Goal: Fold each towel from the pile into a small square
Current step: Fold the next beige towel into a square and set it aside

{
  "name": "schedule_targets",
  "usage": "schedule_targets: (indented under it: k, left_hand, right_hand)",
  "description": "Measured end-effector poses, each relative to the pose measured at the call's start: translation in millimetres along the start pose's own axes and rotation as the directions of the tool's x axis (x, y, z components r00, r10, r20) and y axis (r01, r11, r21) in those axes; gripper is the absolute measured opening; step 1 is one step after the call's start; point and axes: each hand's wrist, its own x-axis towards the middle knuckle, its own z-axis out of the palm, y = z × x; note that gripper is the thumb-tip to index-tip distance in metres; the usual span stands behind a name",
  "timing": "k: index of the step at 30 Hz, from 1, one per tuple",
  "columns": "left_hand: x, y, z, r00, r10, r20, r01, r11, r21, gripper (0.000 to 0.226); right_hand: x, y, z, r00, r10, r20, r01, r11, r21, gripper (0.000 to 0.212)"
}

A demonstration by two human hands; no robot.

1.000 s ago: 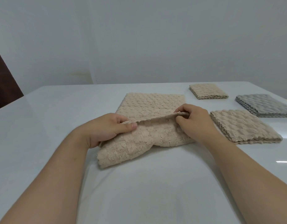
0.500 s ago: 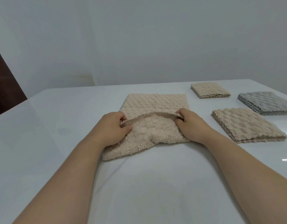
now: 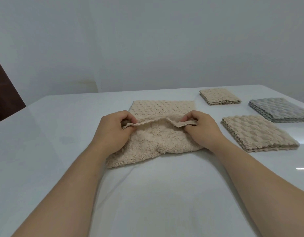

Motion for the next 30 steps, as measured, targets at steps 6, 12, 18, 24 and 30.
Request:
schedule_targets:
  k: [6,12,18,24,30]
  left_hand:
    - [0,-3,-1,0.999,0.005,0.039,-0.007,0.998,0.057,0.017]
    - [3,-16,-2,0.986,-0.149,0.069,0.138,0.98,0.141,0.04]
    - [7,-18,-4,0.953,-0.267,-0.14,0.258,0.963,-0.079,0.016]
    - [9,-14,-1,0.934,-0.323,-0.155,0.238,0.882,-0.407,0.021]
    - [10,-15,-3,0.931,-0.341,-0.129,0.232,0.827,-0.511,0.037]
  right_hand:
    - [0,-2,-4,0.993,0.026,-0.119,0.006,0.965,0.261,0.047]
    - [3,1,-12,0.993,0.111,0.043,-0.117,0.844,0.523,0.075]
    - [3,1,-21,0.986,0.095,0.138,-0.158,0.802,0.576,0.061]
    - [4,4,-14,0.989,0.127,0.079,-0.149,0.758,0.635,0.05]
    - [4,7,-17,0.99,0.134,0.052,-0.138,0.78,0.611,0.067]
